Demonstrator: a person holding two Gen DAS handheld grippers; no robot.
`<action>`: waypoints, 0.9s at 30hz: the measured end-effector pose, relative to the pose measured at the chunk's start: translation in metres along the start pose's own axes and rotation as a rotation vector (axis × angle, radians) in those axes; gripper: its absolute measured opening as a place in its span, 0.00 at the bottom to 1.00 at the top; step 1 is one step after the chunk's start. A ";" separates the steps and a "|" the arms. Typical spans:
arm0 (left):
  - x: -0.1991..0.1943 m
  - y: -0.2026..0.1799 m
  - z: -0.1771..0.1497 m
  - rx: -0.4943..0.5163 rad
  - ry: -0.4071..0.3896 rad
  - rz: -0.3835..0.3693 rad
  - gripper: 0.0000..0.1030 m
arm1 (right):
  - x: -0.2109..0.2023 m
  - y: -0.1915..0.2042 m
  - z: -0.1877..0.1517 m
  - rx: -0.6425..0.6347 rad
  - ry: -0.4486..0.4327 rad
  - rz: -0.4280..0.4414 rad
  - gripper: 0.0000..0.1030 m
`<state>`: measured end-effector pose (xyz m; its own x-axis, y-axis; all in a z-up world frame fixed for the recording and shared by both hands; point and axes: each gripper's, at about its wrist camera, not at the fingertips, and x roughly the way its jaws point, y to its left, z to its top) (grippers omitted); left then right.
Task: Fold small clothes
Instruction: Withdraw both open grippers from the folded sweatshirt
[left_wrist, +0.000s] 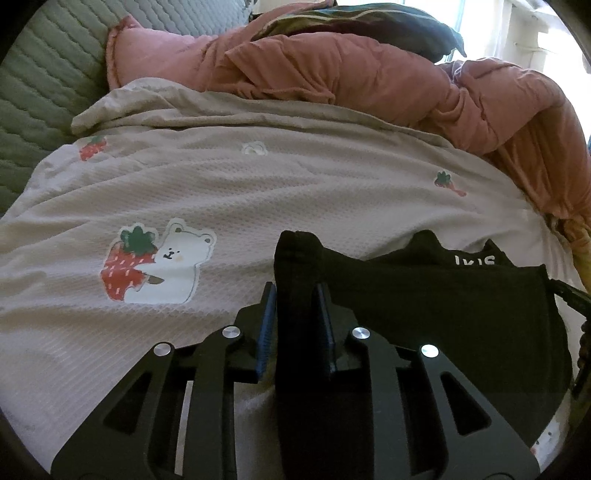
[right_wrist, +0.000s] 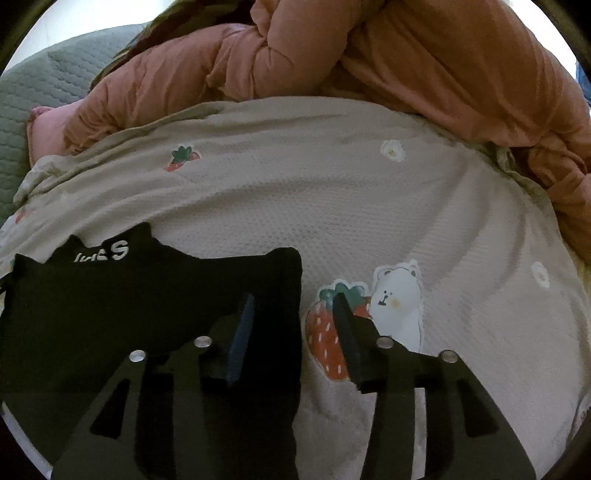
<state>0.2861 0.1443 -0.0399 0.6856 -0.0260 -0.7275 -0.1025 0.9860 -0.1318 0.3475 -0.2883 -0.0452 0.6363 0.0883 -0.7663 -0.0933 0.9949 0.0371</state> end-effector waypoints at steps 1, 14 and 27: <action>-0.002 0.000 0.000 0.000 -0.002 0.001 0.19 | -0.004 0.001 -0.001 -0.002 -0.006 0.000 0.49; -0.040 -0.009 -0.003 0.011 -0.057 0.017 0.30 | -0.052 0.013 -0.022 -0.035 -0.058 0.070 0.59; -0.068 -0.021 -0.019 0.033 -0.084 -0.007 0.42 | -0.089 0.030 -0.047 -0.077 -0.083 0.120 0.63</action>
<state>0.2283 0.1218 -0.0006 0.7447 -0.0203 -0.6671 -0.0749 0.9907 -0.1138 0.2517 -0.2684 -0.0060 0.6781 0.2132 -0.7033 -0.2292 0.9706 0.0732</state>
